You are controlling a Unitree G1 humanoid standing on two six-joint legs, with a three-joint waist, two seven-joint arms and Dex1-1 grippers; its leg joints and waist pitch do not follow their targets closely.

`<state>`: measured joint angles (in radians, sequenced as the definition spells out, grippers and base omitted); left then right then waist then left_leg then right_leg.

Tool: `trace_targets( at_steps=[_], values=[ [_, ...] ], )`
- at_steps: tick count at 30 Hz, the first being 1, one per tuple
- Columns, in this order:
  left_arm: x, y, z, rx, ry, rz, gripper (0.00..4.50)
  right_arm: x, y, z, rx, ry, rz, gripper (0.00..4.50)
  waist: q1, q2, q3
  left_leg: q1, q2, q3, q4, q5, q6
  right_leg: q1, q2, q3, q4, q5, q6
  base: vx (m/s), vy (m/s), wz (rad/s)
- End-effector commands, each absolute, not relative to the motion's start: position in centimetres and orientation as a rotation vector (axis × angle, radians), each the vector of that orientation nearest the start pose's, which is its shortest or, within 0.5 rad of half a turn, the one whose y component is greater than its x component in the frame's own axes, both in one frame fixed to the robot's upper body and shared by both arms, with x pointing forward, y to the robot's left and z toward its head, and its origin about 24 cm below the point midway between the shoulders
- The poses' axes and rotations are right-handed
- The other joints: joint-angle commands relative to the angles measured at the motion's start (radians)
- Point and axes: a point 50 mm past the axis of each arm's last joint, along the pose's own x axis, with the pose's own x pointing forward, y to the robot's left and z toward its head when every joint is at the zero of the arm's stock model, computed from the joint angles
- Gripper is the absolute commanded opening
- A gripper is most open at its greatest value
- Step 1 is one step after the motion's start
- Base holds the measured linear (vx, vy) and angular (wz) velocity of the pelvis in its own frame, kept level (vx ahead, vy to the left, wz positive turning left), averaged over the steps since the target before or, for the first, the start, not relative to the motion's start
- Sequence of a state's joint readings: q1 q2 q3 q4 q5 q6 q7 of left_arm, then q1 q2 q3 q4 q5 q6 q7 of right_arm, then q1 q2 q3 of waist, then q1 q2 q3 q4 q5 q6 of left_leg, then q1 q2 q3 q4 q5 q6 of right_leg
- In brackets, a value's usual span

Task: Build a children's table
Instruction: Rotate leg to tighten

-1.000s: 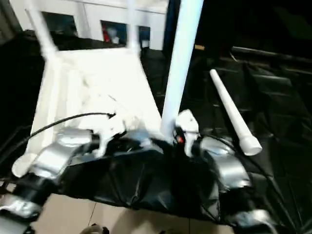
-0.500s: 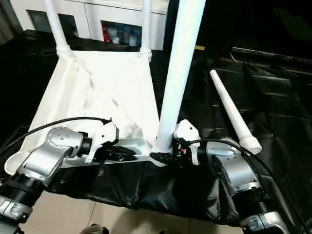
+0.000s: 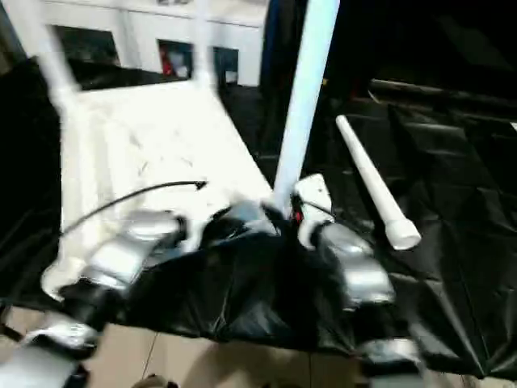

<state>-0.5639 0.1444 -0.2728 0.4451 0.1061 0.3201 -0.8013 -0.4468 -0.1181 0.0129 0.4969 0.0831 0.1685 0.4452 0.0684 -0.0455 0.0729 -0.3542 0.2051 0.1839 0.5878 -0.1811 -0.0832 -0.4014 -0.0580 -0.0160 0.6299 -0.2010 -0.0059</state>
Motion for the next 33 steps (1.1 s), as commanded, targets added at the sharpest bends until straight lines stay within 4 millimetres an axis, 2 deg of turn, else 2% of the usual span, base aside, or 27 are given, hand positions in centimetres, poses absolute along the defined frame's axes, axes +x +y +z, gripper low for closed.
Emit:
trace_targets(
  at_steps=[1, 3, 4, 5, 7, 9, 12, 16, 18, 22, 24, 25, 26, 27, 28, 31, 33],
  values=[
    [31.4, 3.8, 5.5, 0.326, 0.346, -1.113, 0.00, 32.0, -7.6, 3.2, 0.002, 0.265, 0.636, 2.69, 0.002, -0.004, -0.066, 0.000, 0.015, -0.008, -0.069, -0.188, -0.001, 0.040, -0.063, 0.034, -0.088, -0.207, -0.170, 0.000, 0.000, 0.00],
    [31.3, 3.7, 5.5, 0.328, 0.344, -1.121, 0.00, 32.1, -7.5, 3.2, -0.006, 0.254, 0.628, 2.69, -0.002, -0.002, -0.066, -0.001, 0.014, -0.008, -0.069, -0.178, 0.005, 0.042, -0.062, 0.033, -0.086, -0.173, -0.178, 0.000, 0.000, 0.00],
    [31.2, 3.8, 5.6, 0.331, 0.339, -1.146, 0.00, 32.1, -7.6, 3.4, 0.014, 0.243, 0.639, 3.25, -0.004, -0.004, -0.064, -0.002, 0.014, -0.007, -0.070, -0.186, 0.009, 0.042, -0.062, 0.033, -0.087, -0.174, -0.179, 0.000, 0.000, 0.00],
    [31.1, 3.8, 5.6, 0.333, 0.336, -1.154, 0.00, 32.1, -7.7, 3.4, 0.024, 0.239, 0.643, 3.25, -0.004, -0.002, -0.063, 0.000, 0.015, -0.007, -0.070, -0.199, 0.011, 0.041, -0.062, 0.033, -0.089, -0.190, -0.178, 0.000, 0.000, 0.00],
    [31.1, 4.1, 5.7, 0.341, 0.327, -1.169, 0.00, 32.1, -8.1, 3.6, 0.035, 0.223, 0.670, 3.56, -0.005, -0.002, -0.062, 0.000, 0.016, -0.008, -0.072, -0.215, 0.012, 0.040, -0.063, 0.033, -0.091, -0.213, -0.175, 0.000, 0.000, 0.00],
    [31.1, 4.3, 5.8, 0.344, 0.323, -1.176, 0.00, 32.1, -8.4, 3.8, 0.023, 0.215, 0.689, 3.76, -0.006, -0.002, -0.061, -0.001, 0.017, -0.008, -0.072, -0.220, 0.015, 0.040, -0.063, 0.033, -0.091, -0.216, -0.174, 0.000, 0.000, 0.00],
    [30.9, 5.3, 6.1, 0.360, 0.293, -1.239, 0.00, 31.8, -9.7, 4.1, -0.041, 0.193, 0.764, 4.05, -0.005, -0.004, -0.064, -0.001, 0.018, -0.008, -0.070, -0.206, 0.024, 0.042, -0.065, 0.033, -0.090, -0.192, -0.181, 0.000, 0.000, 0.00],
    [30.5, 6.9, 6.6, 0.366, 0.273, -1.322, 0.00, 31.5, -11.9, 4.4, -0.103, 0.192, 0.840, 4.05, -0.001, -0.003, -0.067, -0.002, 0.020, -0.004, -0.067, -0.144, 0.051, 0.046, -0.064, 0.033, -0.077, -0.079, -0.217, 0.000, 0.000, 0.00],
    [30.5, 7.3, 6.6, 0.367, 0.275, -1.338, 0.00, 31.3, -12.2, 4.6, -0.115, 0.192, 0.880, 4.05, -0.001, -0.002, -0.066, -0.002, 0.020, -0.003, -0.066, -0.142, 0.058, 0.045, -0.062, 0.032, -0.076, -0.061, -0.224, 0.000, 0.000, 0.00],
    [30.1, 8.4, 6.7, 0.363, 0.287, -1.397, 0.00, 30.4, -12.9, 5.0, -0.144, 0.194, 1.008, 4.05, 0.002, -0.003, -0.066, 0.000, 0.022, -0.003, -0.066, -0.149, 0.065, 0.047, -0.063, 0.032, -0.076, -0.065, -0.234, 0.000, 0.000, 0.00],
    [30.0, 8.7, 6.8, 0.350, 0.289, -1.417, 0.00, 30.0, -13.0, 5.2, -0.147, 0.201, 1.060, 4.05, 0.006, -0.003, -0.064, 0.000, 0.023, -0.002, -0.066, -0.154, 0.069, 0.045, -0.063, 0.032, -0.077, -0.075, -0.235, 0.000, 0.000, 0.00],
    [29.8, 9.2, 6.9, 0.338, 0.295, -1.448, 0.00, 29.3, -13.3, 5.3, -0.159, 0.219, 1.148, 4.05, 0.010, -0.003, -0.064, 0.001, 0.023, -0.002, -0.066, -0.157, 0.068, 0.045, -0.064, 0.032, -0.077, -0.086, -0.236, 0.000, 0.000, 0.00],
    [29.8, 9.3, 6.9, 0.337, 0.296, -1.452, 0.00, 29.2, -13.3, 5.3, -0.161, 0.222, 1.162, 4.05, 0.008, -0.007, -0.062, 0.001, 0.023, -0.001, -0.067, -0.162, 0.069, 0.044, -0.063, 0.032, -0.079, -0.094, -0.235, 0.000, 0.000, 0.00],
    [29.8, 9.5, 6.9, 0.335, 0.299, -1.465, 0.00, 29.0, -13.4, 5.3, -0.167, 0.229, 1.196, 4.05, 0.013, -0.005, -0.062, 0.002, 0.024, -0.002, -0.067, -0.162, 0.069, 0.044, -0.065, 0.033, -0.079, -0.105, -0.231, 0.000, 0.000, 0.00],
    [29.7, 9.7, 6.9, 0.344, 0.305, -1.482, 0.00, 28.7, -13.6, 5.3, -0.172, 0.242, 1.230, 3.71, 0.015, -0.006, -0.061, 0.002, 0.024, -0.002, -0.067, -0.166, 0.070, 0.043, -0.065, 0.033, -0.079, -0.112, -0.229, 0.000, 0.000, 0.00],
    [29.6, 10.0, 6.9, 0.355, 0.317, -1.502, 0.00, 28.5, -13.7, 5.4, -0.183, 0.261, 1.271, 3.68, 0.017, -0.005, -0.061, 0.003, 0.025, -0.002, -0.068, -0.168, 0.063, 0.041, -0.065, 0.033, -0.080, -0.128, -0.227, 0.000, 0.000, 0.00],
    [29.4, 10.3, 6.8, 0.366, 0.337, -1.536, 0.00, 28.2, -13.8, 5.4, -0.191, 0.287, 1.321, 3.44, 0.019, -0.004, -0.062, 0.004, 0.025, -0.002, -0.067, -0.161, 0.061, 0.041, -0.064, 0.033, -0.077, -0.109, -0.230, 0.000, 0.000, 0.00]
  ],
)
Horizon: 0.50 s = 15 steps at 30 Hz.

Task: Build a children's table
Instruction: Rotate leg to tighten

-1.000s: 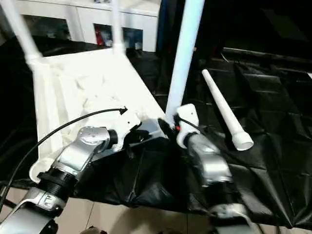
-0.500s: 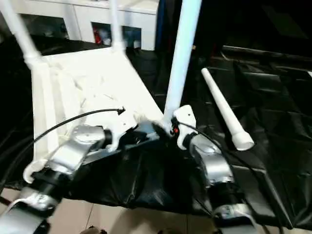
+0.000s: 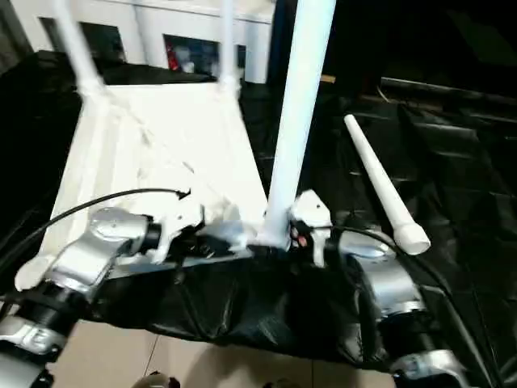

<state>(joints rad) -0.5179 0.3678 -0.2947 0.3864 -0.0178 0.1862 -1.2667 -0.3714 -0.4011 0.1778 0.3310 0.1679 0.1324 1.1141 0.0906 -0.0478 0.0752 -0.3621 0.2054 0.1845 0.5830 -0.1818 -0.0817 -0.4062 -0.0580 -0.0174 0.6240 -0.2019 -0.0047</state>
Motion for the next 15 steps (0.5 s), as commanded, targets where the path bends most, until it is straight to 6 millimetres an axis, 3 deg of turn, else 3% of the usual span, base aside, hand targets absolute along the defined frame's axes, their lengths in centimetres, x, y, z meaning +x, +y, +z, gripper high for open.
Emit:
trace_targets(
  at_steps=[1, 11, 15],
  values=[
    [29.4, 10.3, 6.8, 0.366, 0.337, -1.536, 0.00, 28.2, -13.8, 5.4, -0.191, 0.287, 1.321, 3.33, -0.003, -0.002, -0.064, 0.010, 0.025, -0.003, -0.063, -0.157, 0.061, 0.046, -0.064, 0.033, -0.070, -0.099, -0.234, 0.000, 0.000, 0.00],
    [30.0, 10.0, 6.6, 0.339, 0.341, -1.463, 0.00, 28.0, -12.9, 4.9, -0.090, 0.288, 1.277, 2.73, -0.001, -0.002, -0.063, 0.010, 0.025, -0.003, -0.063, -0.160, 0.050, 0.045, -0.067, 0.033, -0.071, -0.107, -0.236, 0.000, 0.000, 0.00],
    [31.4, 8.6, 6.7, 0.307, 0.322, -1.297, 0.00, 29.4, -11.8, 3.7, -0.048, 0.296, 1.019, 2.71, -0.008, -0.004, -0.060, 0.009, 0.022, -0.006, -0.067, -0.197, 0.015, 0.043, -0.068, 0.033, -0.081, -0.211, -0.209, 0.000, 0.000, 0.00]
  ],
)
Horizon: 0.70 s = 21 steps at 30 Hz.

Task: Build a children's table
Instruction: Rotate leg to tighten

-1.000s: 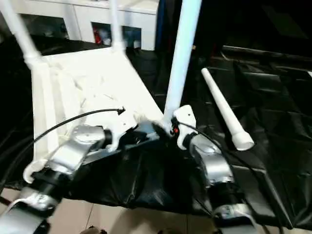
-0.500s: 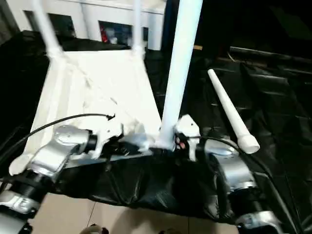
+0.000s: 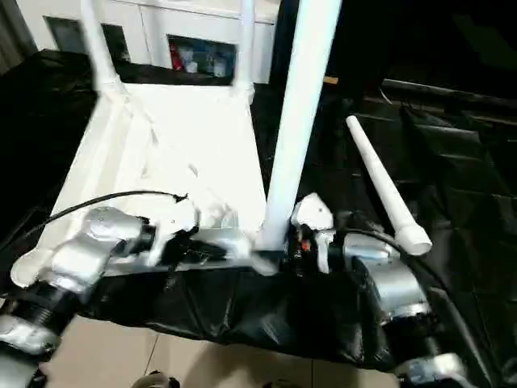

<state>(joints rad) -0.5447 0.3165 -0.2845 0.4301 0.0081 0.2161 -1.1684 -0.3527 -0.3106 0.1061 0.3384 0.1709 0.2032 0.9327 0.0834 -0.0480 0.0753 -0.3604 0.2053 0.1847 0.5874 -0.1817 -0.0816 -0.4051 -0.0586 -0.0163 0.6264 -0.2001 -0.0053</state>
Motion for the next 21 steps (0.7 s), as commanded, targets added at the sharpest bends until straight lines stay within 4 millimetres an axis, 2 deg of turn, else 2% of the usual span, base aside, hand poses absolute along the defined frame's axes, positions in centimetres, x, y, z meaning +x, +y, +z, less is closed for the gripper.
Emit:
trace_targets(
  at_steps=[1, 2, 3, 4, 5, 6, 7, 9, 12, 13, 16, 21],
  values=[
    [31.9, 7.3, 6.8, 0.284, 0.308, -1.233, 0.00, 30.2, -11.1, 3.1, -0.027, 0.302, 0.882, 2.70, -0.004, -0.004, -0.057, 0.004, 0.020, -0.008, -0.074, -0.209, 0.006, 0.043, -0.068, 0.032, -0.087, -0.249, -0.193, 0.000, 0.000, 0.00],
    [32.0, 7.1, 6.9, 0.278, 0.305, -1.220, 0.00, 30.4, -10.9, 3.0, -0.021, 0.303, 0.856, 2.70, -0.010, -0.002, -0.055, 0.009, 0.019, -0.008, -0.076, -0.237, -0.012, 0.037, -0.069, 0.033, -0.093, -0.310, -0.181, 0.000, 0.000, 0.00],
    [32.0, 7.1, 6.9, 0.278, 0.305, -1.220, 0.00, 30.4, -10.9, 3.0, -0.021, 0.303, 0.856, 2.69, -0.011, -0.003, -0.056, 0.010, 0.018, -0.012, -0.076, -0.247, -0.019, 0.040, -0.072, 0.031, -0.094, -0.339, -0.175, 0.000, 0.000, 0.00],
    [32.4, 5.9, 6.9, 0.274, 0.297, -1.163, 0.00, 31.1, -10.0, 2.7, 0.007, 0.308, 0.755, 2.69, -0.011, -0.002, -0.059, 0.010, 0.018, -0.012, -0.075, -0.242, -0.017, 0.042, -0.071, 0.033, -0.096, -0.342, -0.162, 0.000, 0.000, 0.00],
    [32.4, 5.9, 6.9, 0.274, 0.297, -1.163, 0.00, 31.1, -10.0, 2.7, 0.007, 0.308, 0.755, 2.69, -0.015, -0.001, -0.057, 0.013, 0.019, -0.009, -0.075, -0.242, -0.014, 0.034, -0.068, 0.036, -0.097, -0.319, -0.165, 0.000, 0.000, 0.00],
    [32.5, 5.0, 6.9, 0.277, 0.293, -1.127, 0.00, 31.6, -9.3, 2.6, 0.019, 0.308, 0.683, 2.69, -0.016, -0.002, -0.058, 0.010, 0.018, -0.011, -0.076, -0.241, -0.013, 0.039, -0.068, 0.034, -0.095, -0.316, -0.166, 0.000, 0.000, 0.00],
    [32.5, 4.2, 6.9, 0.267, 0.287, -1.107, 0.00, 32.0, -8.6, 2.6, 0.026, 0.308, 0.625, 2.69, -0.019, 0.006, -0.061, 0.010, 0.018, -0.010, -0.075, -0.227, -0.015, 0.036, -0.067, 0.035, -0.094, -0.283, -0.171, 0.000, 0.000, 0.00],
    [32.4, 3.8, 6.9, 0.261, 0.281, -1.106, 0.00, 32.2, -8.3, 2.7, 0.032, 0.306, 0.596, 2.69, -0.021, 0.003, -0.064, 0.009, 0.015, -0.010, -0.073, -0.215, -0.012, 0.041, -0.064, 0.033, -0.091, -0.254, -0.176, 0.000, 0.000, 0.00],
    [32.0, 3.0, 7.0, 0.265, 0.268, -1.130, 0.00, 32.5, -7.5, 3.1, 0.022, 0.273, 0.575, 2.69, -0.021, 0.006, -0.068, 0.006, 0.014, -0.007, -0.070, -0.180, 0.009, 0.045, -0.062, 0.034, -0.085, -0.165, -0.183, 0.000, 0.000, 0.00],
    [32.0, 2.9, 6.9, 0.265, 0.268, -1.132, 0.00, 32.6, -7.4, 3.2, 0.008, 0.260, 0.564, 3.04, -0.020, 0.007, -0.069, 0.005, 0.014, -0.006, -0.070, -0.163, 0.017, 0.047, -0.061, 0.034, -0.083, -0.131, -0.188, 0.000, 0.000, 0.00],
    [31.7, 3.5, 6.8, 0.296, 0.261, -1.179, 0.00, 32.6, -7.6, 3.8, 0.056, 0.226, 0.623, 3.25, -0.020, 0.007, -0.069, 0.005, 0.013, -0.005, -0.071, -0.168, 0.029, 0.049, -0.062, 0.033, -0.084, -0.126, -0.194, 0.000, 0.000, 0.00],
    [31.6, 5.3, 6.7, 0.323, 0.256, -1.215, 0.00, 32.3, -8.9, 4.3, 0.009, 0.180, 0.716, 3.67, -0.022, 0.008, -0.072, 0.003, 0.017, -0.006, -0.069, -0.152, 0.044, 0.054, -0.063, 0.032, -0.079, -0.083, -0.212, 0.000, 0.000, 0.00]
  ],
)
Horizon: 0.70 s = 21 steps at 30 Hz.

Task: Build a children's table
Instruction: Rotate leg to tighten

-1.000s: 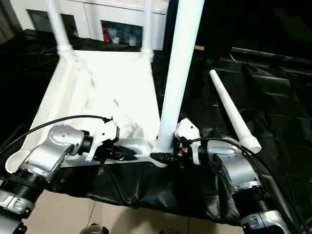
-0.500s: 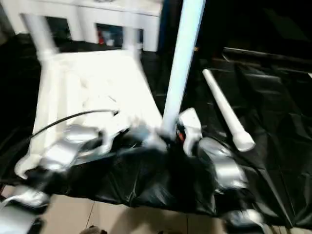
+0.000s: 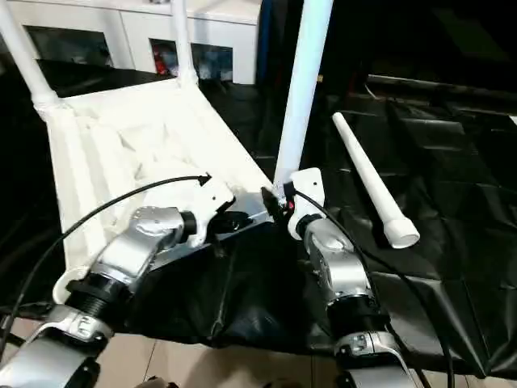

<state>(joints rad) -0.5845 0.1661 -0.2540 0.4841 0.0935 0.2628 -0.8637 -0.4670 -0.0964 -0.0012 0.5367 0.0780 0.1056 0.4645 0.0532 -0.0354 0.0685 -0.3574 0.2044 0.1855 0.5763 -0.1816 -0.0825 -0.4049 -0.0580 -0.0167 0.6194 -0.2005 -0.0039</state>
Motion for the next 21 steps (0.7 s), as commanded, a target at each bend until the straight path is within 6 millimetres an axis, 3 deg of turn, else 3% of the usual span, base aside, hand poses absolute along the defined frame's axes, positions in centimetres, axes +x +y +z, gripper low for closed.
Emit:
trace_targets(
  at_steps=[1, 5, 8, 14, 15, 21],
  values=[
    [31.6, 5.3, 6.7, 0.323, 0.256, -1.215, 0.00, 32.3, -8.9, 4.3, 0.009, 0.180, 0.716, 3.73, 0.007, -0.004, -0.065, -0.001, 0.017, -0.005, -0.058, -0.140, 0.051, 0.053, -0.062, 0.033, -0.070, -0.060, -0.219, 0.000, 0.000, 0.00],
    [30.9, 7.4, 6.7, 0.361, 0.257, -1.302, 0.00, 31.0, -11.2, 4.4, -0.102, 0.166, 0.881, 3.79, 0.016, -0.004, -0.068, 0.001, 0.022, -0.005, -0.055, -0.124, 0.071, 0.059, -0.064, 0.031, -0.065, -0.012, -0.234, 0.000, 0.000, 0.00],
    [30.5, 8.4, 6.6, 0.375, 0.267, -1.358, 0.00, 30.1, -12.2, 4.5, -0.144, 0.177, 0.996, 3.79, 0.018, -0.002, -0.070, 0.004, 0.023, -0.002, -0.052, -0.100, 0.095, 0.054, -0.060, 0.030, -0.057, 0.054, -0.256, 0.000, 0.000, 0.00],
    [29.9, 9.9, 6.7, 0.369, 0.291, -1.443, 0.00, 28.7, -13.9, 4.9, -0.195, 0.211, 1.175, 3.79, 0.032, -0.002, -0.066, 0.007, 0.027, -0.001, -0.054, -0.132, 0.085, 0.051, -0.063, 0.031, -0.061, -0.011, -0.257, 0.000, 0.000, 0.00],
    [29.8, 10.0, 6.6, 0.372, 0.294, -1.456, 0.00, 28.6, -14.0, 5.0, -0.195, 0.220, 1.197, 3.52, 0.033, -0.003, -0.067, 0.007, 0.025, -0.002, -0.053, -0.134, 0.083, 0.051, -0.064, 0.030, -0.061, -0.019, -0.257, 0.000, 0.000, 0.00],
    [29.4, 10.6, 6.5, 0.380, 0.316, -1.512, 0.00, 28.1, -14.4, 5.1, -0.218, 0.268, 1.294, 3.15, 0.038, -0.003, -0.069, 0.005, 0.027, -0.002, -0.051, -0.122, 0.083, 0.051, -0.065, 0.029, -0.058, -0.013, -0.260, 0.000, 0.000, 0.00]
  ],
)
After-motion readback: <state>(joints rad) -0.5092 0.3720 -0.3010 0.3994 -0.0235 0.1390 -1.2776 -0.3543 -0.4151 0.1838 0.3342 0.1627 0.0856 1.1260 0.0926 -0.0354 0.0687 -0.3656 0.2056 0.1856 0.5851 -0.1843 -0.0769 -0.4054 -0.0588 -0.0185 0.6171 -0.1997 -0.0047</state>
